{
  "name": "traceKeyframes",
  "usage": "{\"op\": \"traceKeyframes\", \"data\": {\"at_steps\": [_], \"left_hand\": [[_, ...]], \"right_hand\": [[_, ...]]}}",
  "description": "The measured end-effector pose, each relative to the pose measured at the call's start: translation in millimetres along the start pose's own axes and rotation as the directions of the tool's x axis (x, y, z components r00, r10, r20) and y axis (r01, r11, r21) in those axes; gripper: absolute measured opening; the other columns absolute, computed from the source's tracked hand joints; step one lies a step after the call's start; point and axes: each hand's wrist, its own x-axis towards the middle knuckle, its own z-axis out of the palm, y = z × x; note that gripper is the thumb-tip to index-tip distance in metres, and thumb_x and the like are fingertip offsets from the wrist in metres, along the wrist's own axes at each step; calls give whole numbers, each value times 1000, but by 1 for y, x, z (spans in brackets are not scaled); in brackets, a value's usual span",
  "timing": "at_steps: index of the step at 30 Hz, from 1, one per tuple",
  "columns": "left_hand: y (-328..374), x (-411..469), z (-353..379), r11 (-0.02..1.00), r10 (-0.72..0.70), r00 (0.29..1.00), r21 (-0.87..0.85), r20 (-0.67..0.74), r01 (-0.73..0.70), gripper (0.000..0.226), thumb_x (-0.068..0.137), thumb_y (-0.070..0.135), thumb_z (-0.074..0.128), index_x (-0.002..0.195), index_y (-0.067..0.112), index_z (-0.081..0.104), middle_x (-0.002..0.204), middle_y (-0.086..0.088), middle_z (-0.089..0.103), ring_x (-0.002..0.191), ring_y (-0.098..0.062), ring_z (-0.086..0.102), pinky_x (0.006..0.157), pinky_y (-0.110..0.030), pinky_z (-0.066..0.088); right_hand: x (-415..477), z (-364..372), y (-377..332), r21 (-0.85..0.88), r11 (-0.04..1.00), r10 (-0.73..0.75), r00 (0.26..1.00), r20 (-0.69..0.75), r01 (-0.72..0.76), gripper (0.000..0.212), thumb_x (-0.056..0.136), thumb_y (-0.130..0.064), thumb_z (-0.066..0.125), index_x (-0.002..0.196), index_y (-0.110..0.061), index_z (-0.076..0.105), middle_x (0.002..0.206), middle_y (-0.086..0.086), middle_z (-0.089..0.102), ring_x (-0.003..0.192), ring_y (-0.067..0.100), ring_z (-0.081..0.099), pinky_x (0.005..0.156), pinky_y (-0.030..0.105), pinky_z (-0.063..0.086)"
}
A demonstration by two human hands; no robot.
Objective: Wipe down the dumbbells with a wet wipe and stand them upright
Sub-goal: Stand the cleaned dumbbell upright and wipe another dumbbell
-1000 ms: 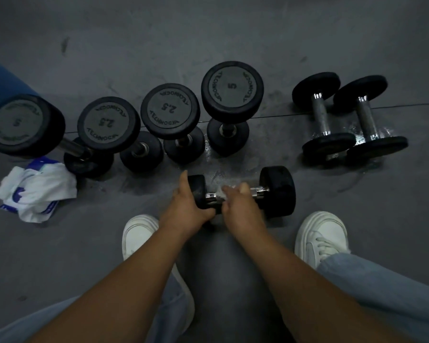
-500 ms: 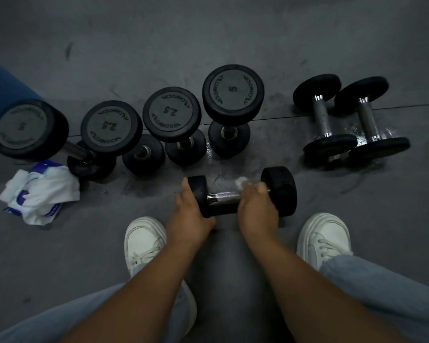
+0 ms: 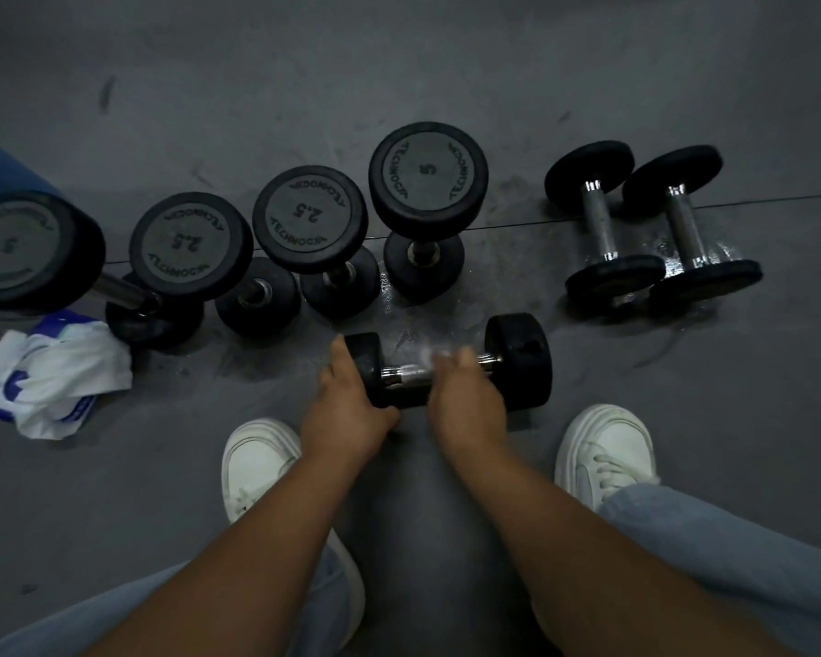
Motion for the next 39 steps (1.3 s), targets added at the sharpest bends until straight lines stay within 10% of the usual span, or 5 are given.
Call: {"op": "traceKeyframes", "data": {"at_steps": [20, 23, 27, 30, 39], "left_hand": [[-3, -1, 2, 1000, 25, 999, -9, -24, -25, 110, 67, 29, 80, 151, 27, 9, 142, -8, 42, 123, -33, 53, 96, -49, 49], [-3, -6, 5, 999, 41, 997, 22, -59, -40, 108, 70, 34, 77, 153, 27, 9, 144, -7, 43, 122, -33, 55, 92, -46, 51], [-12, -16, 7, 997, 76, 992, 14, -104, -75, 112, 72, 46, 78, 155, 33, 4, 149, 1, 45, 125, -27, 55, 90, -40, 49], [-18, -20, 7, 995, 100, 991, -11, -91, -102, 115, 69, 52, 81, 154, 39, 3, 149, 3, 46, 125, -24, 54, 90, -38, 49], [-31, -6, 4, 871, 30, 998, -491, 55, 0, 102, 71, 54, 81, 148, 55, 14, 134, 14, 54, 125, -7, 53, 107, -30, 41]], "right_hand": [[0, 1, 7, 4, 1000, -4, 1000, -19, 4, 44, 97, -15, 42, 141, -22, 41, 123, 9, 44, 94, 34, 62, 81, 41, 52], [-10, 5, 6, 12, 979, -201, 972, 122, 201, 41, 97, -17, 41, 138, -24, 45, 119, 8, 45, 91, 36, 62, 79, 44, 52], [-2, 5, 16, 50, 998, -37, 998, -58, 40, 39, 97, -15, 41, 135, -21, 48, 122, 9, 45, 91, 34, 62, 82, 42, 52], [-9, 11, 12, 37, 969, -244, 968, 52, 242, 38, 98, -19, 42, 135, -23, 51, 116, 7, 46, 89, 33, 61, 78, 41, 52], [1, 8, 13, 89, 987, -126, 990, -64, 132, 45, 93, -10, 45, 135, -23, 51, 117, 6, 46, 90, 28, 60, 80, 38, 52]]}}
